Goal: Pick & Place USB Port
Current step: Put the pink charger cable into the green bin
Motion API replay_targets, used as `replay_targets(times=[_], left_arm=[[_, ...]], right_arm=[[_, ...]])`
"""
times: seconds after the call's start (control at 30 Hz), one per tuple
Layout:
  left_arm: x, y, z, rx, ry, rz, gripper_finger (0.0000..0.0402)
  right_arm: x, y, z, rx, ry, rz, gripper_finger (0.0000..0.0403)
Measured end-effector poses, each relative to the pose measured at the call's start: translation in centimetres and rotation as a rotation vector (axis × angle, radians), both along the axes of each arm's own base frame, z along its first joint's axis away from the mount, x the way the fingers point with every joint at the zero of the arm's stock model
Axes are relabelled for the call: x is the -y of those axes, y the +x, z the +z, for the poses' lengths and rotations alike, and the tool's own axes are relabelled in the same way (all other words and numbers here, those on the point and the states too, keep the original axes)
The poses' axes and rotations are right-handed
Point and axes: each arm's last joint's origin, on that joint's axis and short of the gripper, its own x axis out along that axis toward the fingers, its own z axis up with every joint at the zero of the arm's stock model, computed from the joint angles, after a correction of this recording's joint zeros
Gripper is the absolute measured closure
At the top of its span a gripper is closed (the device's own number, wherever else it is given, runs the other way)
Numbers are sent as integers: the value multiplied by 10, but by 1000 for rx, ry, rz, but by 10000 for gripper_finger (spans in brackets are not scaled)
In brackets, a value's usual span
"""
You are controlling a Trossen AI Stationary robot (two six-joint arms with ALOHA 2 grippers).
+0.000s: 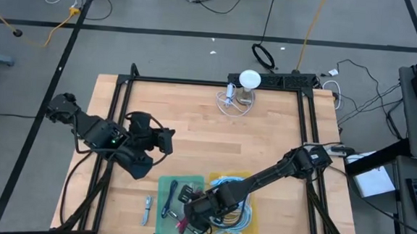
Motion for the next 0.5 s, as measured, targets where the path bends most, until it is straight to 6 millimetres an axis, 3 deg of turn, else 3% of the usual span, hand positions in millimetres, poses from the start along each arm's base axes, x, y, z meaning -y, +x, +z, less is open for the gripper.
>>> replay_targets(times=[0.5], left_arm=[[3,-1,0,7,-5,-9,266]], right_arm=[[-2,-1,1,-18,53,24,403]])
